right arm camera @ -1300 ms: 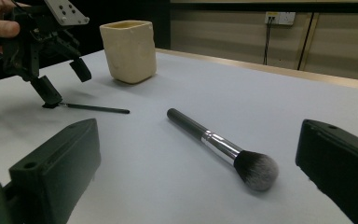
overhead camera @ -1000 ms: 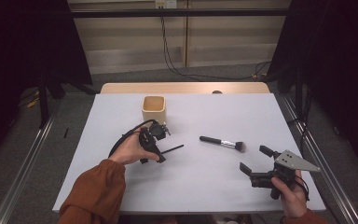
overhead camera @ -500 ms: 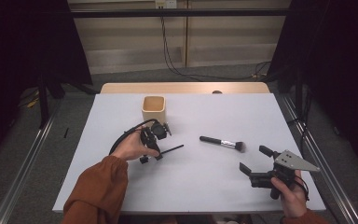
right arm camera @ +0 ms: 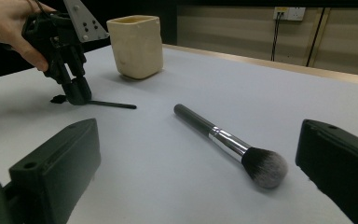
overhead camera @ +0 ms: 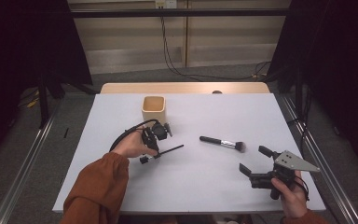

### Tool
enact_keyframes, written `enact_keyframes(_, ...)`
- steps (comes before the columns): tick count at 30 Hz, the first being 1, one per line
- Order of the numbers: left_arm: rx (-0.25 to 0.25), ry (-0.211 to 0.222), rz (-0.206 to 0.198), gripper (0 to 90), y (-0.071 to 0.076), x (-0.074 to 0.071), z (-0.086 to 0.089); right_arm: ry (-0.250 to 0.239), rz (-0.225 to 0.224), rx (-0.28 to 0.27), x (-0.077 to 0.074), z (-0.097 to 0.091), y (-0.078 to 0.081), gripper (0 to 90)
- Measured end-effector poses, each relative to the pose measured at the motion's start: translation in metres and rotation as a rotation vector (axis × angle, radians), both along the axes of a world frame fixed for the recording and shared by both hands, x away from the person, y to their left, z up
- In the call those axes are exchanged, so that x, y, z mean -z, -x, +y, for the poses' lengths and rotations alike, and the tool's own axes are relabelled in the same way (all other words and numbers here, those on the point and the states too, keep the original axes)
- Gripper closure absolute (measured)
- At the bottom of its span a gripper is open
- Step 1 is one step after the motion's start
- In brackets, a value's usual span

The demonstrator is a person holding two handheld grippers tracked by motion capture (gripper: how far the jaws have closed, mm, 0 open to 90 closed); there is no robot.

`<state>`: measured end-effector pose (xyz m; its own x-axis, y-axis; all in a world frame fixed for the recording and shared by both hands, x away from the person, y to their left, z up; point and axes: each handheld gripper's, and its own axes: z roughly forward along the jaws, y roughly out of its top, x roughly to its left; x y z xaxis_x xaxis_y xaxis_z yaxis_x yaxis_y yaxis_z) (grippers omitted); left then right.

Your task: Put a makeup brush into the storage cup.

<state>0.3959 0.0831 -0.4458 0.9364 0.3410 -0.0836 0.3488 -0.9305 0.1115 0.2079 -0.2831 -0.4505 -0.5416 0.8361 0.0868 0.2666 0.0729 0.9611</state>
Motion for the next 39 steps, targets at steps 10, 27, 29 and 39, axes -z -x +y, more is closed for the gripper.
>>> enact_keyframes(10,0.006,-0.021,0.010,85.1,-0.001,0.000,-0.003,0.007,0.002,-0.003,0.000,0.000,0.000,0.0)
enact_keyframes(27,-0.047,0.060,0.047,86.0,-0.006,0.000,0.010,0.009,0.007,-0.003,0.001,0.000,-0.001,0.0)
enact_keyframes(29,-0.063,0.079,0.049,86.1,-0.006,-0.001,0.012,0.007,0.005,-0.002,0.001,0.000,-0.001,0.0)
enact_keyframes(39,-0.133,0.255,0.020,86.2,-0.004,-0.017,0.032,0.003,0.008,0.002,0.001,0.001,-0.001,0.0)
